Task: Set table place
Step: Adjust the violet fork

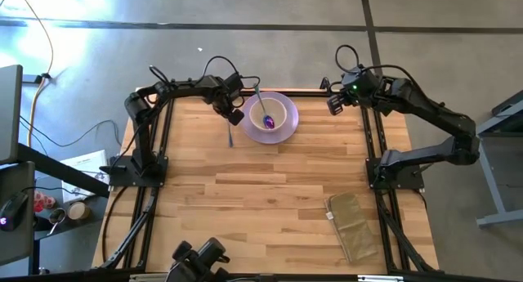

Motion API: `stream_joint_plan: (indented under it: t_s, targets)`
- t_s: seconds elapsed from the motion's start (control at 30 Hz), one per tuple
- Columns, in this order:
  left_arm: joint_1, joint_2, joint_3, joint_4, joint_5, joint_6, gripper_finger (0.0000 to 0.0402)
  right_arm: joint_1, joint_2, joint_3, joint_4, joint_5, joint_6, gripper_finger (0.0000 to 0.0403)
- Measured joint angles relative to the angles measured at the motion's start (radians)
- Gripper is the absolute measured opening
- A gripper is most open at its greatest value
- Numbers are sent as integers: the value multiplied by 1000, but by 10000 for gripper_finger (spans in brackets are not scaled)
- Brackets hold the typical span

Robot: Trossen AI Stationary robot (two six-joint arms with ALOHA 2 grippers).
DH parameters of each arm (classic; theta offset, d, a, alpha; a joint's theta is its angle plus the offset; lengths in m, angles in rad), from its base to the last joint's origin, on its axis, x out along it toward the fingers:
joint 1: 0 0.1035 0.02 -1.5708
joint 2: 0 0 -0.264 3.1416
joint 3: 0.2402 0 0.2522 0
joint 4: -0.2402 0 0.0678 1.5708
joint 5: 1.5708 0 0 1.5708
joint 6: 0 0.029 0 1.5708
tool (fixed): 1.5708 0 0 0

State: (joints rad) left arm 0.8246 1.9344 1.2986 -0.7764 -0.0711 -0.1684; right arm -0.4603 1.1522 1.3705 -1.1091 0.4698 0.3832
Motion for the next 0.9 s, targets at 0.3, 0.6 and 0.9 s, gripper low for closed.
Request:
stream_joint_plan:
  t_s: [0.3, 0.6, 0.9]
  targets:
    - [-1, 1, 0, 16, 0, -12, 0, 0, 0, 0, 0, 0, -10, 0]
    - [-14, -116, 0, -81, -56, -14, 0, 0, 0, 0, 0, 0, -10, 0]
    - [-103, -197, -114, -175, -64, -98, 0, 0, 0, 0, 0, -3, -25, 0]
